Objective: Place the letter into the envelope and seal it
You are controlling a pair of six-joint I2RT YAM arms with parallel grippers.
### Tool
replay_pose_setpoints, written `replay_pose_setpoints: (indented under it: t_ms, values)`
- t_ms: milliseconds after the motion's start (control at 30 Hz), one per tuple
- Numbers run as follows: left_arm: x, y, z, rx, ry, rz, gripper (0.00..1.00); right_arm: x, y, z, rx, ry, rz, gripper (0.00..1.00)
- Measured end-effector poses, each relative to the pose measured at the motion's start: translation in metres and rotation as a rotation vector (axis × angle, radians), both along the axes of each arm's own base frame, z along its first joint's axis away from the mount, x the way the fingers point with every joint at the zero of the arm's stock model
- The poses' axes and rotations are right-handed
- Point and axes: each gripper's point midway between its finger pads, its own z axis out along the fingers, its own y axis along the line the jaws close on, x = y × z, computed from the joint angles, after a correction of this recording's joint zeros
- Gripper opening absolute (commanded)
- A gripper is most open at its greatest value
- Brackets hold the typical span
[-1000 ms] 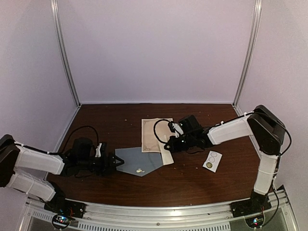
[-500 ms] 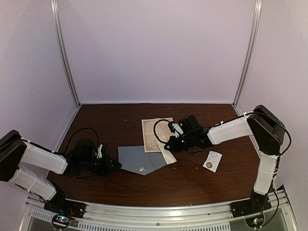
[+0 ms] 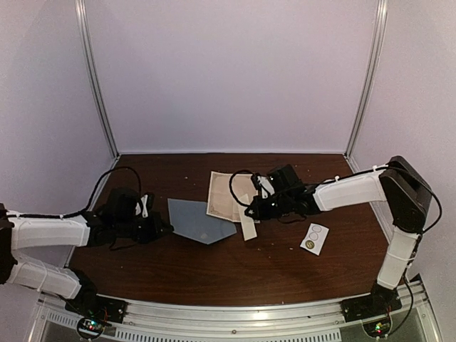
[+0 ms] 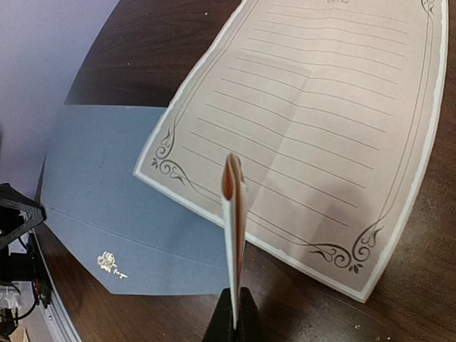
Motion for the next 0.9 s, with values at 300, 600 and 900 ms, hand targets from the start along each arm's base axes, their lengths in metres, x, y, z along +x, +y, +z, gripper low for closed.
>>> replay_pose_setpoints:
  t_ms: [300, 600, 900]
  values:
    - [0.032, 0.028, 0.09, 0.297, -0.209, 0.01, 0.0, 0.002, -0.011, 0.065, 0.046, -0.124, -0.034, 0.0]
    - [0.047, 0.026, 0.131, 0.601, -0.262, -0.22, 0.0, 0.0, -0.024, 0.089, 0.031, -0.174, -0.061, 0.0]
    - [0.015, -0.025, 0.106, 0.959, -0.289, -0.586, 0.0, -0.002, -0.035, 0.095, 0.006, -0.187, -0.088, 0.0]
